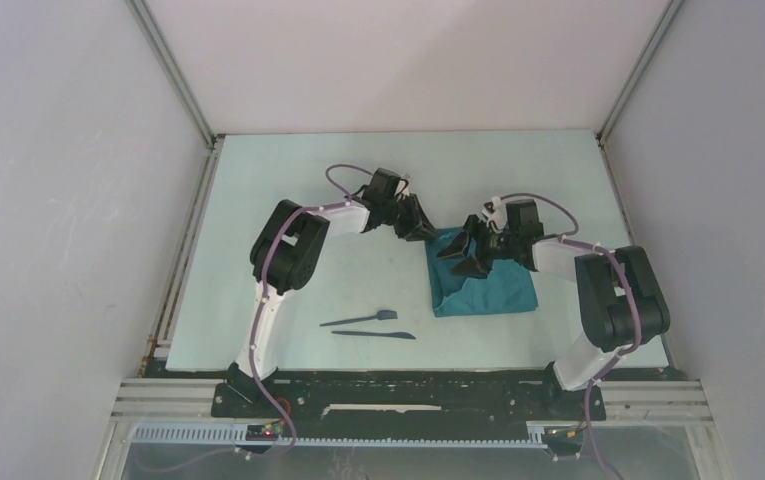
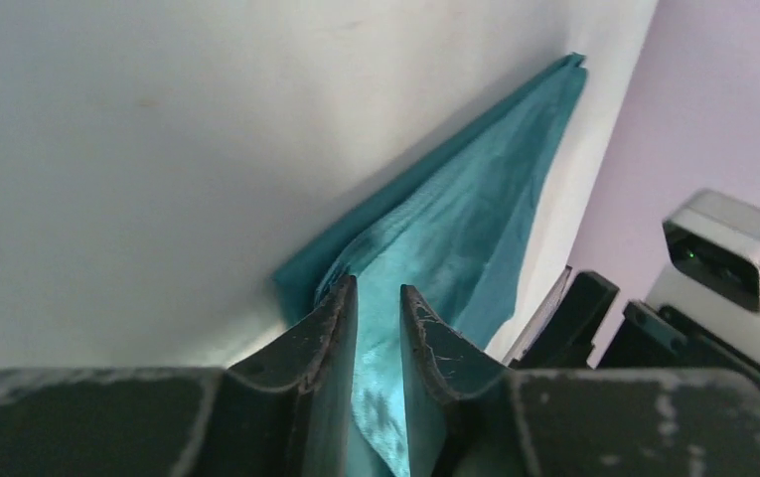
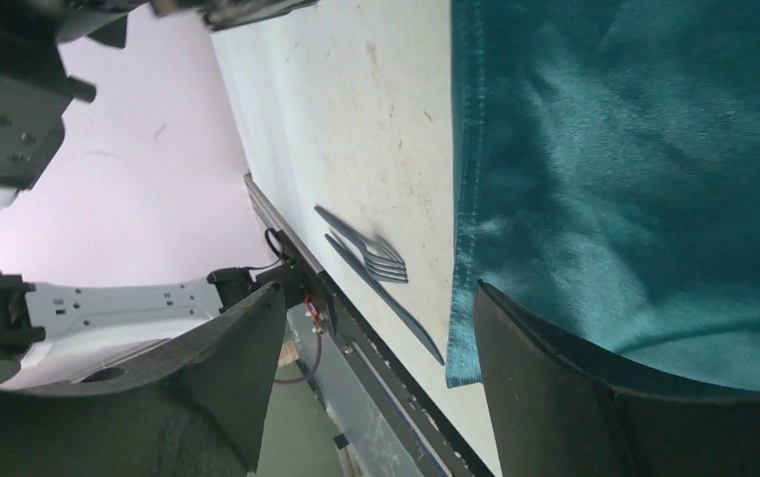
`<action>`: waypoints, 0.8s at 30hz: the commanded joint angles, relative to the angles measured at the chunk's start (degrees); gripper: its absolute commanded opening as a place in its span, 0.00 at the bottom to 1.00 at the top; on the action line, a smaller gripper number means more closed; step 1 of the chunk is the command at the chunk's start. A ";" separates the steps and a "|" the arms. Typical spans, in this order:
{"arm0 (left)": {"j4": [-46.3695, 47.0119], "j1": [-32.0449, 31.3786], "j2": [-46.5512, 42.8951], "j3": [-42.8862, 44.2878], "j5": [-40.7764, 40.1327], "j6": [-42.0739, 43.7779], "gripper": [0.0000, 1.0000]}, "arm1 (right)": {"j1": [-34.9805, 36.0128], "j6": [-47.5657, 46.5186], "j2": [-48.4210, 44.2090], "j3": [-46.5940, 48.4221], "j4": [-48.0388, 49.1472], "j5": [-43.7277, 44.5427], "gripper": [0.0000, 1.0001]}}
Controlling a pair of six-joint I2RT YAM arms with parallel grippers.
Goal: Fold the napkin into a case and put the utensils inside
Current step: Smooth out the upper triangle-folded napkin at the center of the board.
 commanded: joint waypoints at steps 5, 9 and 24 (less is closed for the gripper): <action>-1.72 0.71 3.19 2.93 -0.27 1.67 0.18 | 1.92 4.56 1.52 -5.35 13.18 -3.05 0.75; -1.93 0.66 2.81 2.40 -0.98 1.66 0.13 | 2.60 5.85 2.41 -7.01 15.13 -2.73 0.74; -2.17 0.70 2.06 1.77 -2.01 1.45 0.12 | 8.78 10.60 4.37 -8.48 21.29 -1.18 0.73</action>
